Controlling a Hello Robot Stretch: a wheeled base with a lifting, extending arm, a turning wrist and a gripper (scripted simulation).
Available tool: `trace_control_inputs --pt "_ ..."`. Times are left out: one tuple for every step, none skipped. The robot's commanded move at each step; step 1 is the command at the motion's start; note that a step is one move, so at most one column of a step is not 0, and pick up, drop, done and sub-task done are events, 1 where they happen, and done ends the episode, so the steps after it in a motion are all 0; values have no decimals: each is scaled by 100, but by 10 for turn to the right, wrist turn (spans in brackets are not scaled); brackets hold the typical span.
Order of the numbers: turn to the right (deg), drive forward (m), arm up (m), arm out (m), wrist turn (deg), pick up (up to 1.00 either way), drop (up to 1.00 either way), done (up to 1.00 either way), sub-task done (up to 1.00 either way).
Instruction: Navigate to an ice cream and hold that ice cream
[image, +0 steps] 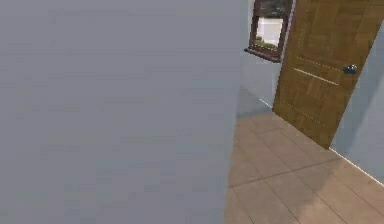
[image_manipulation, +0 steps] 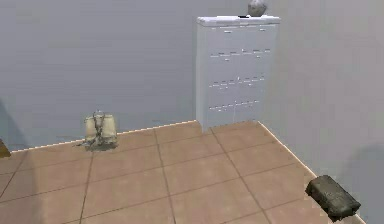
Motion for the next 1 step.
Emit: trace_control_inputs --pt "450 0 0 0 0 0 0 0 0"
